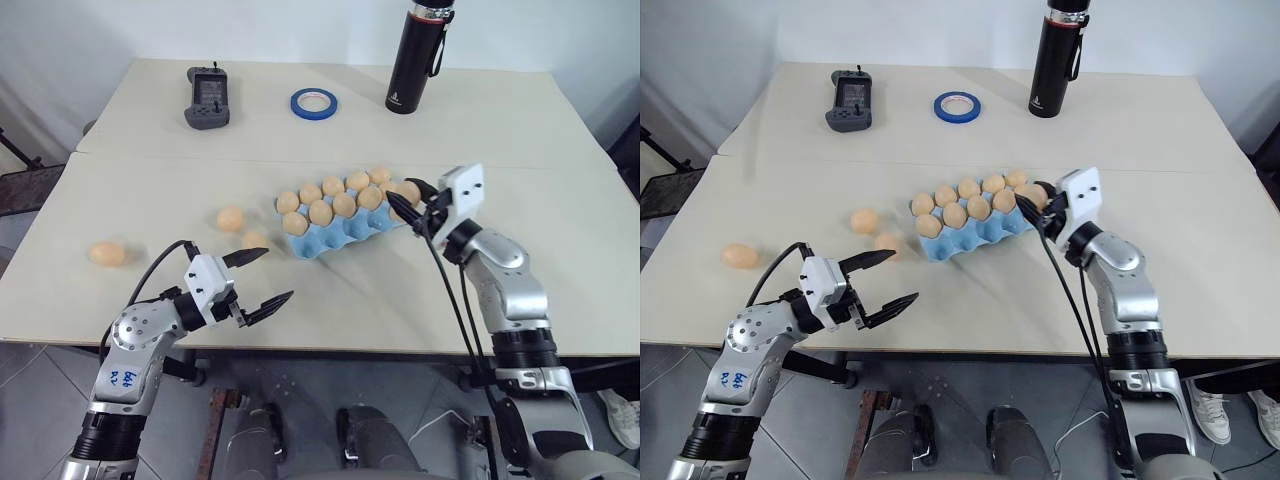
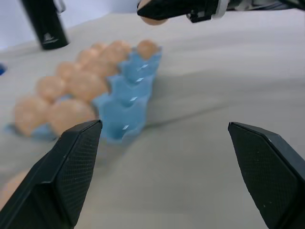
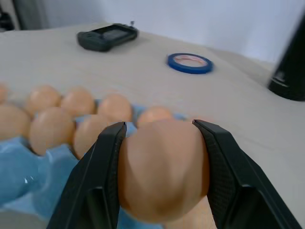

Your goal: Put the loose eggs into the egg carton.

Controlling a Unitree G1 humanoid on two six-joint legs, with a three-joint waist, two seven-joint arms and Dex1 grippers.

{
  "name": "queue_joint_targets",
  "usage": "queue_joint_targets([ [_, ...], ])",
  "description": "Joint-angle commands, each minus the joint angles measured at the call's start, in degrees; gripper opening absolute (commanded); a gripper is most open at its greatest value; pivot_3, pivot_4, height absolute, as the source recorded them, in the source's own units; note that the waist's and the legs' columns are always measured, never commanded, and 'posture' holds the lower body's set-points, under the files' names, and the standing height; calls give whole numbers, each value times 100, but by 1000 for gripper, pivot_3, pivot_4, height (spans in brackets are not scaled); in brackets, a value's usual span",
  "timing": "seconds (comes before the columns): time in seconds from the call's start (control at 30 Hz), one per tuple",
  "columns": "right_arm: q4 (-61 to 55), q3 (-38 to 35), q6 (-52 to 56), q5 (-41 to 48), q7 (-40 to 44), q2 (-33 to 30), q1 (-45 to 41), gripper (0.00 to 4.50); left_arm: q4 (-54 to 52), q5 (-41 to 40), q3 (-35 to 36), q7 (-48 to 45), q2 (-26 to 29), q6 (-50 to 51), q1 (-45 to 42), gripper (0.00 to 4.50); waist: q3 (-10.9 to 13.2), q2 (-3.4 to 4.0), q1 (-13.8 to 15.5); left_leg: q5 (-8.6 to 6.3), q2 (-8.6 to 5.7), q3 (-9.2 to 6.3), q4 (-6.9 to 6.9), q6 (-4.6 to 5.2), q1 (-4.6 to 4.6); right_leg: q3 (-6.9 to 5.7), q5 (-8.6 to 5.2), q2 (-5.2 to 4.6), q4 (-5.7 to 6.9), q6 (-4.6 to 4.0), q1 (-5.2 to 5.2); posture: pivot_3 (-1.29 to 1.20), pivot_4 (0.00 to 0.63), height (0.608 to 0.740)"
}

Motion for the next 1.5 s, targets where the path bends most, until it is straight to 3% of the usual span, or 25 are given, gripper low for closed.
queue_joint_targets([
  [0.03,505,146,-402,-220,155,76,-261,1910,-349,-5,106,110,37,-11,73,4500,0,0,4,0,-2,0,0,1,-3,0,0,-2,0,0,0,0,150,740],
  [0.1,787,185,-551,-284,159,160,-362,1910,-420,-3,125,159,39,8,119,4500,0,0,-13,-2,-4,1,-1,2,-4,-1,0,-5,-3,0,0,0,150,740],
  [0.13,980,194,-657,-297,173,220,-400,2613,-463,-4,151,205,40,26,152,4500,0,0,-18,-2,-4,4,-4,2,-4,1,0,-6,-3,0,-1,0,150,740],
  [0.33,987,142,-839,-121,555,282,-347,4486,-643,-26,231,330,83,112,286,4500,0,0,-33,0,0,3,-11,1,-2,1,-1,1,-3,-1,-5,0,150,740],
  [0.6,-435,-29,-639,796,2418,-656,791,4486,-720,-86,818,590,190,157,720,4500,0,0,-1,-3,-2,1,-20,6,-3,-1,-1,-2,-15,-1,-1,0,150,740],
  [0.83,-665,33,-1031,1030,3769,-1411,1529,4486,-599,-464,1569,612,193,250,1279,4500,0,0,-51,-8,3,1,-21,8,7,1,-3,-1,-18,-7,3,0,150,740],
  [1.0,-569,-70,-1383,965,3775,-1331,1717,4486,-599,-363,1662,933,141,374,1387,4500,0,0,-28,-9,1,-4,-23,6,6,-1,-7,-4,-23,-14,4,0,150,740],
  [1.2,-637,-135,-1487,988,3611,-1253,1789,4486,-421,-97,1011,1291,-157,578,570,4500,0,-1,11,-9,-4,-13,-15,6,5,-9,-5,-11,-24,-13,11,0,150,740],
  [1.5,-896,-202,-1440,1060,3485,-1244,1946,4486,1343,639,333,1574,-616,113,-804,4500,0,-1,-9,-2,-2,-10,-14,14,4,-5,-3,2,-22,-8,9,0,150,740],
])
